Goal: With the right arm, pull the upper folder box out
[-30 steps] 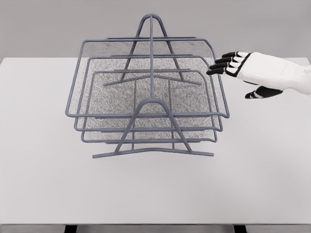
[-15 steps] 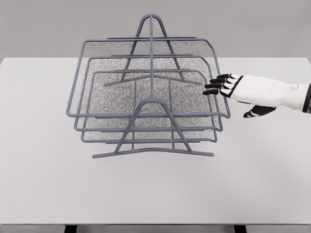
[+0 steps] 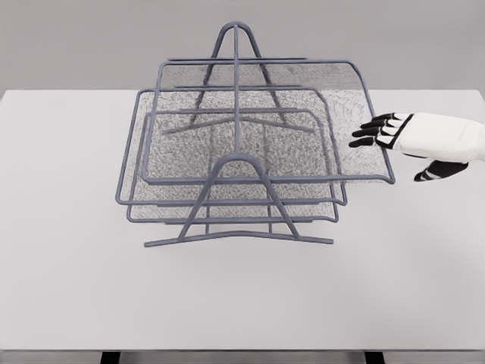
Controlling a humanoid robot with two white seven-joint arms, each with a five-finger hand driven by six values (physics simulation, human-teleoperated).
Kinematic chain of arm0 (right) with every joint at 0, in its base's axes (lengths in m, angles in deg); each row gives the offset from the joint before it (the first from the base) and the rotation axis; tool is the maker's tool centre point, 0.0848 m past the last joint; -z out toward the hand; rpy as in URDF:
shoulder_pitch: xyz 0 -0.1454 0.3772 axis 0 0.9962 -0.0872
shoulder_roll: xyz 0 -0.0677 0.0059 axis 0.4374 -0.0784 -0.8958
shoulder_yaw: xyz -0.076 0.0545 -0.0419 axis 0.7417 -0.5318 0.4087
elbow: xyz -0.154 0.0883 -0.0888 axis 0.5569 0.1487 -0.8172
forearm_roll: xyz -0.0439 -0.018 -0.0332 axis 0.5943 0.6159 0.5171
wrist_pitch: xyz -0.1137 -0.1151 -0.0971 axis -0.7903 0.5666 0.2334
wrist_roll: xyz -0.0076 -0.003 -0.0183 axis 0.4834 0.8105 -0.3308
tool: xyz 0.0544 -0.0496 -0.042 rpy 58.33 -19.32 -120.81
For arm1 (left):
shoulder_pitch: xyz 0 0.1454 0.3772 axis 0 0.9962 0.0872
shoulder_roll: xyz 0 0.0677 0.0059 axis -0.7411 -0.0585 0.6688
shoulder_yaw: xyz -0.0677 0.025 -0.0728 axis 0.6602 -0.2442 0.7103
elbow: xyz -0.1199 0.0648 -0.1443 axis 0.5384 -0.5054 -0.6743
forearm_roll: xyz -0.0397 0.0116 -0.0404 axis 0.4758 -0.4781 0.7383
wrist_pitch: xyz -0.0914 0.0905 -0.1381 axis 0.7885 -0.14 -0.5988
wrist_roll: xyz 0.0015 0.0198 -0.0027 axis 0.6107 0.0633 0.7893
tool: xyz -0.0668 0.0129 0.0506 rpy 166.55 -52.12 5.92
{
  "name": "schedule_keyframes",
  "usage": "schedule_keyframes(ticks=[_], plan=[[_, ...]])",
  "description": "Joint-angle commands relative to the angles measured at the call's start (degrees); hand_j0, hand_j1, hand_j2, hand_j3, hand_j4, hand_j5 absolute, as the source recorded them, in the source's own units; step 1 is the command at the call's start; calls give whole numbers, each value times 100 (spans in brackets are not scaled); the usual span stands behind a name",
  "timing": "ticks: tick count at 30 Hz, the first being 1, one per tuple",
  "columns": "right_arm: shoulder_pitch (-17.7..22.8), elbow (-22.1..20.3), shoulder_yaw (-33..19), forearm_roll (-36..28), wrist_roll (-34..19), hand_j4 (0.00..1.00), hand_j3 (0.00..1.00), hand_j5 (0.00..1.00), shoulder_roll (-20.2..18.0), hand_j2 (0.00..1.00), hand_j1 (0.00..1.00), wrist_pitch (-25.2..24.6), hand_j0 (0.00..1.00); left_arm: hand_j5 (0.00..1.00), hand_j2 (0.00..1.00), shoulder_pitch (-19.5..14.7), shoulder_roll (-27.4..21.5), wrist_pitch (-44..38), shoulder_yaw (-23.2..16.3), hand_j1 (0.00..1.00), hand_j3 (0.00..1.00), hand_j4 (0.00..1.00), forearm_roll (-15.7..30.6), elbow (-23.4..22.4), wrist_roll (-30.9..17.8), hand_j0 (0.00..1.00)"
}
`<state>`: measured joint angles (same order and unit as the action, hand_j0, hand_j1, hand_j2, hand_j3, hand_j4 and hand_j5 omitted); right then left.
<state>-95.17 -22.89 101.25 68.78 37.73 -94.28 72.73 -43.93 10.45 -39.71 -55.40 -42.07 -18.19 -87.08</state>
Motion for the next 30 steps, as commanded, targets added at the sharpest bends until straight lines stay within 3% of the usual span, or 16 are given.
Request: schedule_keyframes(ticks=[1,19,30], plan=[[0,26,-4,250,-8,100,100,100,-167,100,100,25,100,100,100,0,0,0,1,100,100,100,2,2,-1,100],[-44,43,-22,197,-8,100,100,100,-765,100,100,25,100,100,100,0,0,0,1,100,100,100,2,2,-1,100],[-35,8,-531,-348,-8,100,100,100,-800,100,100,25,100,100,100,0,0,0,1,100,100,100,2,2,-1,100]])
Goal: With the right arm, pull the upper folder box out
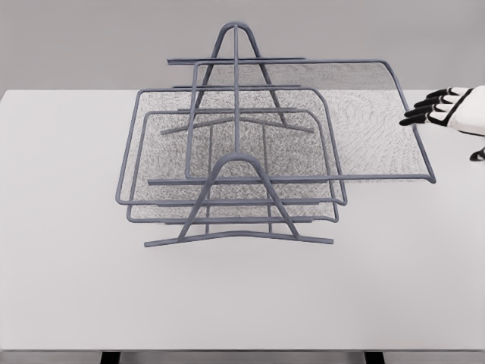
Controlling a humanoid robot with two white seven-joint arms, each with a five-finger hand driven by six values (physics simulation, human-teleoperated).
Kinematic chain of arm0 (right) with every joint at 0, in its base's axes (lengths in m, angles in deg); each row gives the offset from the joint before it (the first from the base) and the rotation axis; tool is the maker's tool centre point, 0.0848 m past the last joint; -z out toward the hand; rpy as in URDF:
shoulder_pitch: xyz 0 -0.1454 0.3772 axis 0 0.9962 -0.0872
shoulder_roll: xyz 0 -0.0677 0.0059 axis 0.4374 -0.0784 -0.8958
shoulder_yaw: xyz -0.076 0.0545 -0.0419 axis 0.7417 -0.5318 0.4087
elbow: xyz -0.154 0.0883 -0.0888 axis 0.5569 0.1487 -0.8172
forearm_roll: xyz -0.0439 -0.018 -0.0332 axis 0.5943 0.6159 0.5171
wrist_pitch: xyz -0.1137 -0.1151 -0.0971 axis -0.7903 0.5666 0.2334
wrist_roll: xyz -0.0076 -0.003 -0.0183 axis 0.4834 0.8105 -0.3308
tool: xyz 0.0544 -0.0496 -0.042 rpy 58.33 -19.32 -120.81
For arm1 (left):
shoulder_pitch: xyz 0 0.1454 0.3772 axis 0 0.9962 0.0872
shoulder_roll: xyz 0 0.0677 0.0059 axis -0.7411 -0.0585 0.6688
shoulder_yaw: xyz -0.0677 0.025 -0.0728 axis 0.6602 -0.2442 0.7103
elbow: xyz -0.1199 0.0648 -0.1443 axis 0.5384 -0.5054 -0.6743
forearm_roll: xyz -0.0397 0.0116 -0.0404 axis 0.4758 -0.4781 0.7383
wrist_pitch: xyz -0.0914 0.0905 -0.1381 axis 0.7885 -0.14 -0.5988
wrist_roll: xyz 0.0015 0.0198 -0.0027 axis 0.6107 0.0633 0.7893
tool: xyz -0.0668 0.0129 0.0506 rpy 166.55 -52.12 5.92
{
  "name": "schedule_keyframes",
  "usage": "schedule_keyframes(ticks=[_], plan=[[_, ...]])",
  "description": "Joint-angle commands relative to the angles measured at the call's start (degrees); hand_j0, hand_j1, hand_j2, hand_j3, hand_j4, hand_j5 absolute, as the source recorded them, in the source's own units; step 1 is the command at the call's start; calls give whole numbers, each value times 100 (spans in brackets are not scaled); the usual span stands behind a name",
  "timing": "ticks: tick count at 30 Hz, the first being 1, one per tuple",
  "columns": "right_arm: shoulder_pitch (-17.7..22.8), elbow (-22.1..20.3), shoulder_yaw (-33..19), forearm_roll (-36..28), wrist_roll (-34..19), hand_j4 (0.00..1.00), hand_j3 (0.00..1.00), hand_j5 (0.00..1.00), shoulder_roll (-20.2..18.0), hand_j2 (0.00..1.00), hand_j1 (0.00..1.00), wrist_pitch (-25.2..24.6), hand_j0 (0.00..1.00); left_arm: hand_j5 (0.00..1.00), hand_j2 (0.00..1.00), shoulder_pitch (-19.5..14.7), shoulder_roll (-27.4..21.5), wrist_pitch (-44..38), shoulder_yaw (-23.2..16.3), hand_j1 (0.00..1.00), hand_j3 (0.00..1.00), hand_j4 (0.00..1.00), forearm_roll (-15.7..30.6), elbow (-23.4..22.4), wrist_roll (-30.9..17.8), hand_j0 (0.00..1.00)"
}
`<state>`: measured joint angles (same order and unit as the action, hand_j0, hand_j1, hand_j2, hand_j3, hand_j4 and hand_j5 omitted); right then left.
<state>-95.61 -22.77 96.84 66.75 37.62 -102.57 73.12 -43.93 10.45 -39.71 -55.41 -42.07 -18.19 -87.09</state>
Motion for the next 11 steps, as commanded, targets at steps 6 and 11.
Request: schedule_keyframes(ticks=[6,11], plan=[[-114,-75,-91,-346,2,100,100,100,600,100,100,-14,100,100,100,0,0,0,2,100,100,100,2,2,-1,100],[-185,-75,-82,-346,2,100,100,100,785,100,100,-14,100,100,100,0,0,0,2,100,100,100,2,2,-1,100]])
